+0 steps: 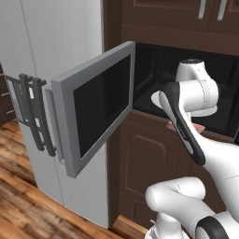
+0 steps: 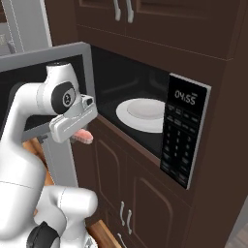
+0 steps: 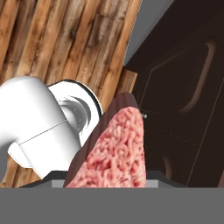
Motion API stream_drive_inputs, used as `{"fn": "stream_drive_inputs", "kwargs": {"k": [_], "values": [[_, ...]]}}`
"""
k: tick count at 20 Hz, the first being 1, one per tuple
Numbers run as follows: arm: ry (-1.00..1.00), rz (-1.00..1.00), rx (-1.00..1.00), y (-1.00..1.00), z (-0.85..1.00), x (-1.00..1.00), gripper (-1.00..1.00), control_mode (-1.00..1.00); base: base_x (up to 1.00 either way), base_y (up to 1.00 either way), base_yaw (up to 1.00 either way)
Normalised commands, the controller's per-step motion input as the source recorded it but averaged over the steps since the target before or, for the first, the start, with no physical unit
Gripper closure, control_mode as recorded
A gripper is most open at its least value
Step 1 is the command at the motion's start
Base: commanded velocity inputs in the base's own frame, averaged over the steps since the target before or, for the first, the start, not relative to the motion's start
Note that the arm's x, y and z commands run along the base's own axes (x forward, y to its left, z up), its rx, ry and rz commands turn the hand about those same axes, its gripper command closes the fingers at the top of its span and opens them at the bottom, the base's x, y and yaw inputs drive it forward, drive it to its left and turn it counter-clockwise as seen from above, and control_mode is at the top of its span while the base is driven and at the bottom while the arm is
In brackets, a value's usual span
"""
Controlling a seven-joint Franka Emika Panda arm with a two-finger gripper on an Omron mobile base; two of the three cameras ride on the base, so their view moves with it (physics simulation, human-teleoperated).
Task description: Pick the steak from the counter and place it in the microwave. Then turn on the microwave.
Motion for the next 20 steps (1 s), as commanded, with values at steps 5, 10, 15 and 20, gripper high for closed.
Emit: {"fn": "stream_drive_inputs", "kwargs": {"k": [5,10,15,20], "values": [[-0.16,0.0,0.0,0.0,0.07,0.0,1.0,-1.0,0.0,0.0,0.0],[-0.26,0.0,0.0,-0.02,0.07,0.0,1.0,-1.0,0.0,0.0,0.0],[-0.22,0.0,0.0,-0.04,0.07,0.0,1.0,-1.0,0.0,0.0,0.0],[-0.06,0.0,0.0,-0.17,0.14,0.06,1.0,-1.0,0.0,0.0,0.0]]}}
